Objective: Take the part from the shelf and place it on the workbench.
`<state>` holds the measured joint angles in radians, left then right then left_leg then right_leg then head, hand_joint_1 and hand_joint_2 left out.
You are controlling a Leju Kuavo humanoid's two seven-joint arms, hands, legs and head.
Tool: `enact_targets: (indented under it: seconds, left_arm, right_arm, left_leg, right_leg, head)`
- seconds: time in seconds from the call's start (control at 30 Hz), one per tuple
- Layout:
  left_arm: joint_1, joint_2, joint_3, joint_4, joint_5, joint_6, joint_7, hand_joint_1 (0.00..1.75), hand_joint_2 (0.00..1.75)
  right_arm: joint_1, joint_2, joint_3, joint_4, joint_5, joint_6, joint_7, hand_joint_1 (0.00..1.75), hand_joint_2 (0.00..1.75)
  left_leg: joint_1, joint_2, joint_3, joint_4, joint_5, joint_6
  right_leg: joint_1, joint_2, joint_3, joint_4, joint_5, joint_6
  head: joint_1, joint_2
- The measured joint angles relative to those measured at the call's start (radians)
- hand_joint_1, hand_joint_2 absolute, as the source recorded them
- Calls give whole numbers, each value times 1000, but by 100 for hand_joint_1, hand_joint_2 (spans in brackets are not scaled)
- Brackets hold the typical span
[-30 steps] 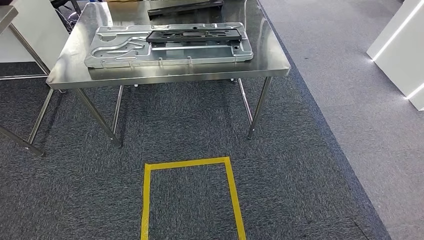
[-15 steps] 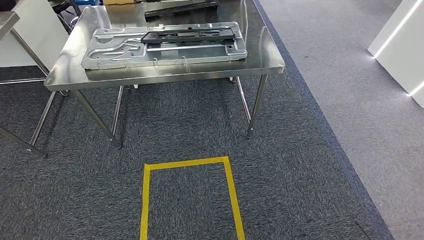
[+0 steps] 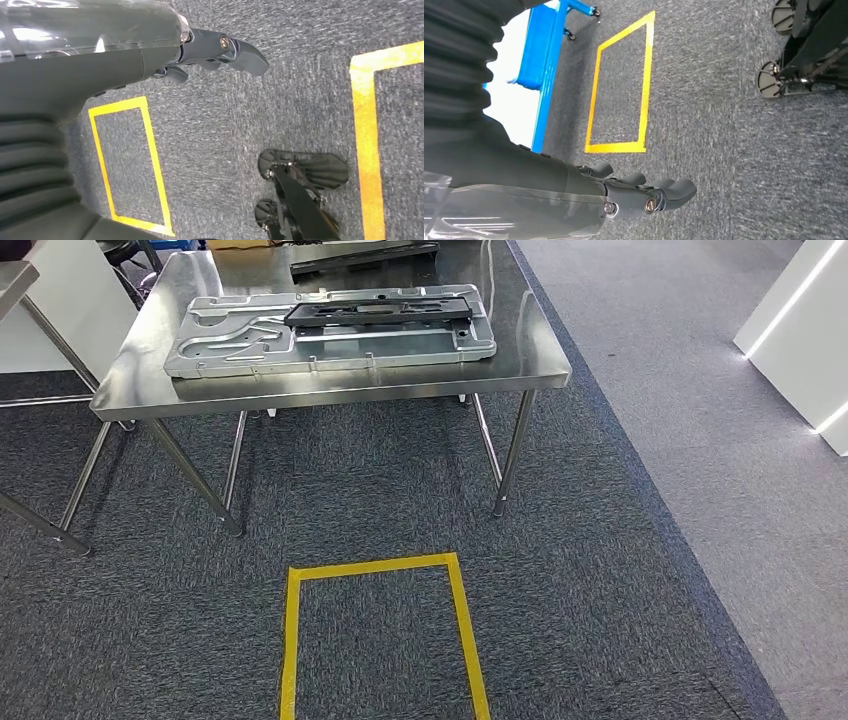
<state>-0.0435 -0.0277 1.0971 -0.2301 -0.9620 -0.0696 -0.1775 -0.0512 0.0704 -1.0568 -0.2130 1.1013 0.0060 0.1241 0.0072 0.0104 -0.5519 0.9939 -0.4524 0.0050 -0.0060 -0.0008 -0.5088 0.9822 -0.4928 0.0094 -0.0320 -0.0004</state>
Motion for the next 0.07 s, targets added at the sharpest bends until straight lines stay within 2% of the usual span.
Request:
enact_targets:
  seconds: [0.03, 0.07]
  left_arm:
    - [3, 1, -17, 0, 17, 1, 4, 0, 0]
    - [5, 2, -26, -1, 26, 1, 5, 0, 0]
  right_arm:
    - [3, -1, 17, -2, -20, 0, -3, 0, 0]
    - [5, -2, 26, -3, -30, 0, -4, 0, 0]
  left_leg:
    - [0, 0, 0, 0, 0, 0]
    - [0, 0, -1, 0, 0, 0]
  right_leg:
    - [0, 0, 0, 0, 0, 0]
    - [0, 0, 0, 0, 0, 0]
  head:
    - [0, 0]
    - [0, 0]
